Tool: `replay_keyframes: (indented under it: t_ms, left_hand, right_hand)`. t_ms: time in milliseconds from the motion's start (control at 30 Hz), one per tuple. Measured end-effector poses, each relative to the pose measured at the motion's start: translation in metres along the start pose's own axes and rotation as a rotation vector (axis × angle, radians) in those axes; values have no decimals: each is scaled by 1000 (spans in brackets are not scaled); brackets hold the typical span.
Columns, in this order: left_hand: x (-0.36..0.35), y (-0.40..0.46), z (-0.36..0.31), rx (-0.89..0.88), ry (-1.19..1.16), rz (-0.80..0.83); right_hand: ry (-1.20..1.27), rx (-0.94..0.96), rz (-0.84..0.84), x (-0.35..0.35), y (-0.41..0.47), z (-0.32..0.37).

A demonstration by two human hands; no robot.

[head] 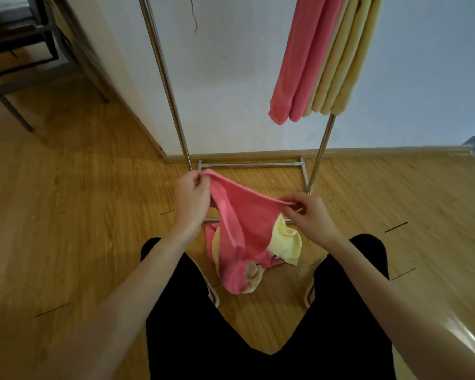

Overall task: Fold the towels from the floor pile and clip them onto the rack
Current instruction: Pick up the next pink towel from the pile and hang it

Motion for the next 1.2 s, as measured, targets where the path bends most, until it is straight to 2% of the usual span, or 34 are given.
replay_keyframes:
  t_ms: [133, 200, 267, 467, 733, 1033, 1200]
  left_hand:
    - [2, -1, -9, 30, -34, -4]
    - [4, 0, -11, 36, -36, -20]
    - [6, 2, -11, 34, -30, -42]
    - [9, 4, -11, 40, -26, -76]
    - [5, 3, -6, 55, -49, -100]
    - [0, 0, -7, 99, -89, -116]
    - [8, 3, 4, 167, -92, -95]
  right_hand:
    - [-274, 90, -87, -12, -5, -3]
    - [-371, 198, -96, -19, -9, 3]
    - [-386, 298, -65, -28, -14, 13]
    - [-271, 431, 45, -48, -27, 40]
    - [-76, 371, 111, -62, -22, 52]
    - [-64, 346, 61, -67, -16, 52]
    - [-33, 307, -18, -43, -9, 45]
Point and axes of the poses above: each hand's wrist, its own y-axis towards the middle knuckle, its own x-axis out of the back of the hand, z = x × y, the point moved 5 cm from there along y, towards the middle knuckle, and after that the axes turned 1 degree about z, right-handed, at the moved point
